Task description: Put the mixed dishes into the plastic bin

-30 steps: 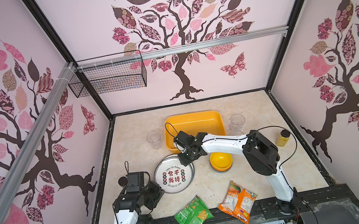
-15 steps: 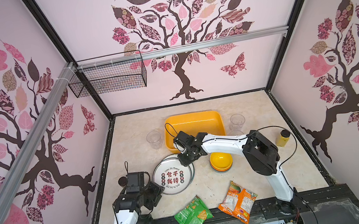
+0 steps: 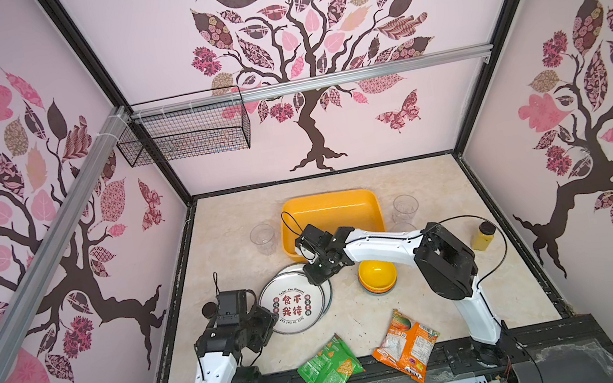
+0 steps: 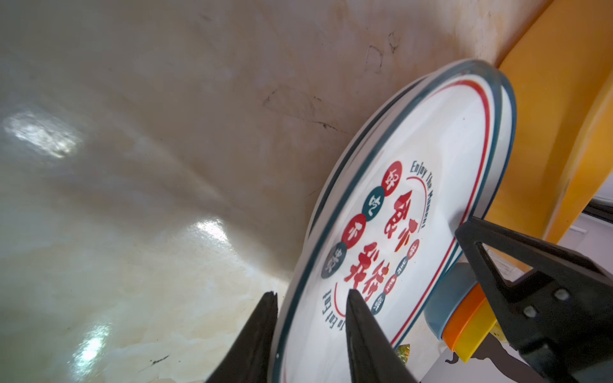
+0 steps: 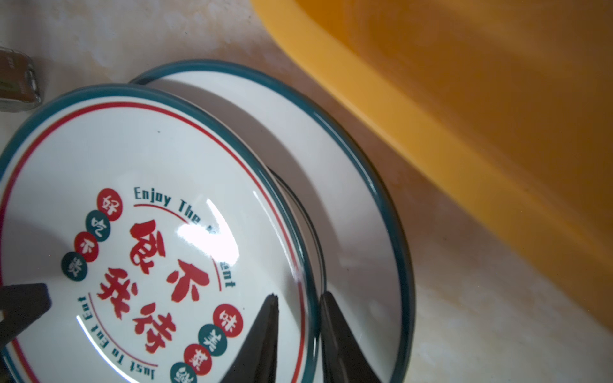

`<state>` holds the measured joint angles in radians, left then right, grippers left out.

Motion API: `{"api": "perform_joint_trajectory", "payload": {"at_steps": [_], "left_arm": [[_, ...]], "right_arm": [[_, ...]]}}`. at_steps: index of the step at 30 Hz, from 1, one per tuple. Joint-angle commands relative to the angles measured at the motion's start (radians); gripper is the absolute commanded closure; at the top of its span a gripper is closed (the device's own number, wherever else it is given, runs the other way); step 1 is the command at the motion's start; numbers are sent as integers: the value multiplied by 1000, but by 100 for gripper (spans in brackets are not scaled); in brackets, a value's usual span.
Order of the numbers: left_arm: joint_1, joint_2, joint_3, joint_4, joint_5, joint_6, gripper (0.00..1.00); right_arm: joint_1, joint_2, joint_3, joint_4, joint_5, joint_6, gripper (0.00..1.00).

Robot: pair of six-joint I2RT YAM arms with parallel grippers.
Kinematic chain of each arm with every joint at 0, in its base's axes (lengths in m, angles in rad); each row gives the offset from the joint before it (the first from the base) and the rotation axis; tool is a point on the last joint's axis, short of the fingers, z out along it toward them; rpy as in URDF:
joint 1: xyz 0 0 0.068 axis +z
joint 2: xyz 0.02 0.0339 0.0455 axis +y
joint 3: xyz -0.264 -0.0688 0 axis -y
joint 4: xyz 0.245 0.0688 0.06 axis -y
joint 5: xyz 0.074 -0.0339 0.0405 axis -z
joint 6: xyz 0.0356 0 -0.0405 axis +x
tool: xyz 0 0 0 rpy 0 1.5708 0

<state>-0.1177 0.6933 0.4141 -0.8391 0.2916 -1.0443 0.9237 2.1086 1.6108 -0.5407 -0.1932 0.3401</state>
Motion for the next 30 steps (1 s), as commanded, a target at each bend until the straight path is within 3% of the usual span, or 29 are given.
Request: {"api": "perform_joint_trajectory", "payload": {"at_steps": [1, 15, 30], "left_arm": [[3, 4, -27, 30, -11, 5, 69], [3, -60, -2, -20, -3, -8, 99], [3, -69, 178, -127, -31, 44, 100]], "right_arm": [[3, 40, 1, -1, -37, -13, 74], [4, 22, 13, -8, -35, -9, 72], [2, -186, -46, 9, 60, 30, 58]]}}
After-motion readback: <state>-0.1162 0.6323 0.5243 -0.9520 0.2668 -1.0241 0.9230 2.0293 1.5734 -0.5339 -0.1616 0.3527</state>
